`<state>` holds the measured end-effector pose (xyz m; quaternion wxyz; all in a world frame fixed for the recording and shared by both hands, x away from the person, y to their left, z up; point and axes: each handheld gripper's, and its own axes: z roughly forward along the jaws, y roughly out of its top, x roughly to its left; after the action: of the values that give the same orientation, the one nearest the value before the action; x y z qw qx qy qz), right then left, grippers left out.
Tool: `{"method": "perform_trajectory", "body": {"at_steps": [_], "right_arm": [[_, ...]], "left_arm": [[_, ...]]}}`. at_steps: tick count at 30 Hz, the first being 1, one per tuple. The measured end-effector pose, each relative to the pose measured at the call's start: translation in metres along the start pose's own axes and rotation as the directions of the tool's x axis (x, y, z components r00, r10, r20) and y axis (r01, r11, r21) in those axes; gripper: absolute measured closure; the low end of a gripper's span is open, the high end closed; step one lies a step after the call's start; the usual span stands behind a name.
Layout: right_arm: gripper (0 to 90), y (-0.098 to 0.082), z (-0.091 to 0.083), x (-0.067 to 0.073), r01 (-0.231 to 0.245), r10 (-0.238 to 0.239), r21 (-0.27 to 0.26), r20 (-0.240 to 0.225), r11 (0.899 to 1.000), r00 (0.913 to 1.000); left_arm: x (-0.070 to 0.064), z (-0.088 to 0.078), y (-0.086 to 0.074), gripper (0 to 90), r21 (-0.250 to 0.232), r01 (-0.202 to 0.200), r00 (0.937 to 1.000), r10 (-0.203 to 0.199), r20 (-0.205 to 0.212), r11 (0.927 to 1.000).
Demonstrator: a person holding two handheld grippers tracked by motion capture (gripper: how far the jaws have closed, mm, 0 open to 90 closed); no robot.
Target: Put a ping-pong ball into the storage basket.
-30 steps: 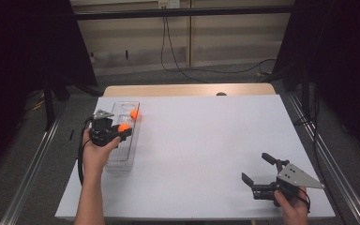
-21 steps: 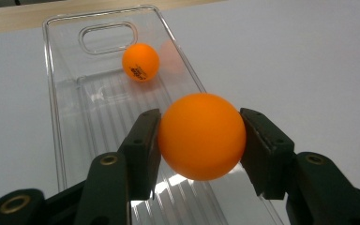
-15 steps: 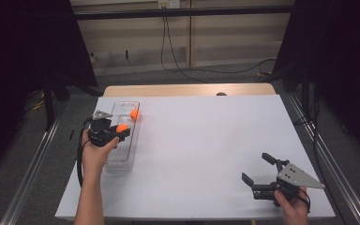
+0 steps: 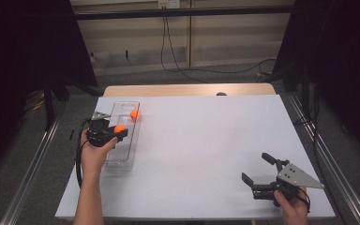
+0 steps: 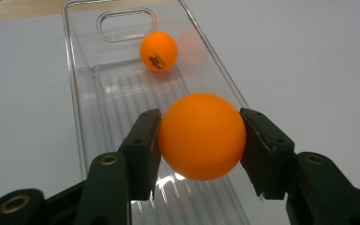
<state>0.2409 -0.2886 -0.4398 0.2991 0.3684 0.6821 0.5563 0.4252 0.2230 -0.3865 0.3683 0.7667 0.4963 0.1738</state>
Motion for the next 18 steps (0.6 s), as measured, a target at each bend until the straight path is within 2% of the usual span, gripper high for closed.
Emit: {"method": "perform_trajectory", "body": {"at_steps": [18], "right_arm": [[1.0, -0.0002, 0.0000, -0.0003, 0.000, 0.000, 0.001, 0.000, 1.000, 1.0000]], "left_arm": [[0.0020, 0.0054, -0.0024, 50.6, 0.020, -0.002, 0.9998, 0.003, -0.021, 0.9998]]}}
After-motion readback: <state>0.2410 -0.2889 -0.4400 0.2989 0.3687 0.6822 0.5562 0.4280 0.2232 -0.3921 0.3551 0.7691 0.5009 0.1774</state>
